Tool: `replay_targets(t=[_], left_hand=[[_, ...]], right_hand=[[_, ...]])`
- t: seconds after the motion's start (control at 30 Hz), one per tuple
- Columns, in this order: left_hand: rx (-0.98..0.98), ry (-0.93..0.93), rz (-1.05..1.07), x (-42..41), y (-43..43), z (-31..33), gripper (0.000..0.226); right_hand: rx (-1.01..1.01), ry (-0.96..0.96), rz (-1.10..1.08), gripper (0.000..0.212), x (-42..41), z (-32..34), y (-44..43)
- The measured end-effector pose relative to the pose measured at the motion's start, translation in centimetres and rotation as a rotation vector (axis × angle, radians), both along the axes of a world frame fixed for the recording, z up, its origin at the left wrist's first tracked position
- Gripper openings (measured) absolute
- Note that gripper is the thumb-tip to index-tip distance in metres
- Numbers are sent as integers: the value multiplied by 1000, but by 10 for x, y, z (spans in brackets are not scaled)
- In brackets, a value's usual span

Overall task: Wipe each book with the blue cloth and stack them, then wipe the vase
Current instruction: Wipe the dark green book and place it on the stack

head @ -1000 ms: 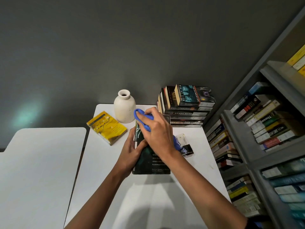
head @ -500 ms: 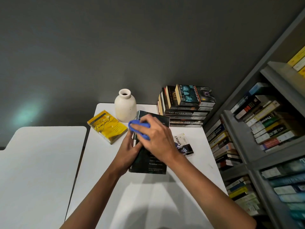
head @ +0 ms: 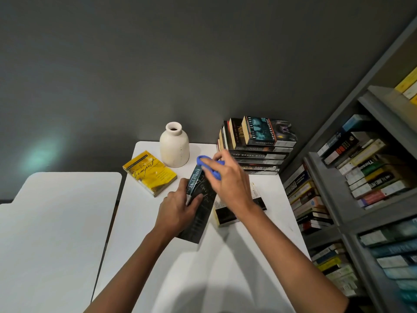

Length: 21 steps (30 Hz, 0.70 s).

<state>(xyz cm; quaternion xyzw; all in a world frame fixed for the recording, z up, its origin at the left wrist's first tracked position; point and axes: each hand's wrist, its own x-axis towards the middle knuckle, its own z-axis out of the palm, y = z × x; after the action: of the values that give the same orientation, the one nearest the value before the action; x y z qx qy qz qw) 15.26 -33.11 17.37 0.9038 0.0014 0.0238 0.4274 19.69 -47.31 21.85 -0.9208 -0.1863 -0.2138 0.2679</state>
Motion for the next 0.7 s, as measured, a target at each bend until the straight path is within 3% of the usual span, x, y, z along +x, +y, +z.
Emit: replay_targets(t=[0.1,0.23,0.37,0.47,0.57,0.7], left_hand=[[-48,-16,-3,-2,-4,8,43],[-253,-17,18,-1,-4,7,32],[-750,292,62,-4,-10,14,27],[-1084,429,119,2,-8,23,17],[-1423,551,97,14,7,29,25],[-1536,533,165,33,13,25,51]], right_hand=[[44,-15,-27,24,-2,-5,2],[147,86,138,32,-27,-22,5],[236,122,-7,31,-8,-21,2],[174,98,13,29,-6,-12,8],[89,88,114,26,-11,-5,13],[-26,59,176,28,-26,-7,25]])
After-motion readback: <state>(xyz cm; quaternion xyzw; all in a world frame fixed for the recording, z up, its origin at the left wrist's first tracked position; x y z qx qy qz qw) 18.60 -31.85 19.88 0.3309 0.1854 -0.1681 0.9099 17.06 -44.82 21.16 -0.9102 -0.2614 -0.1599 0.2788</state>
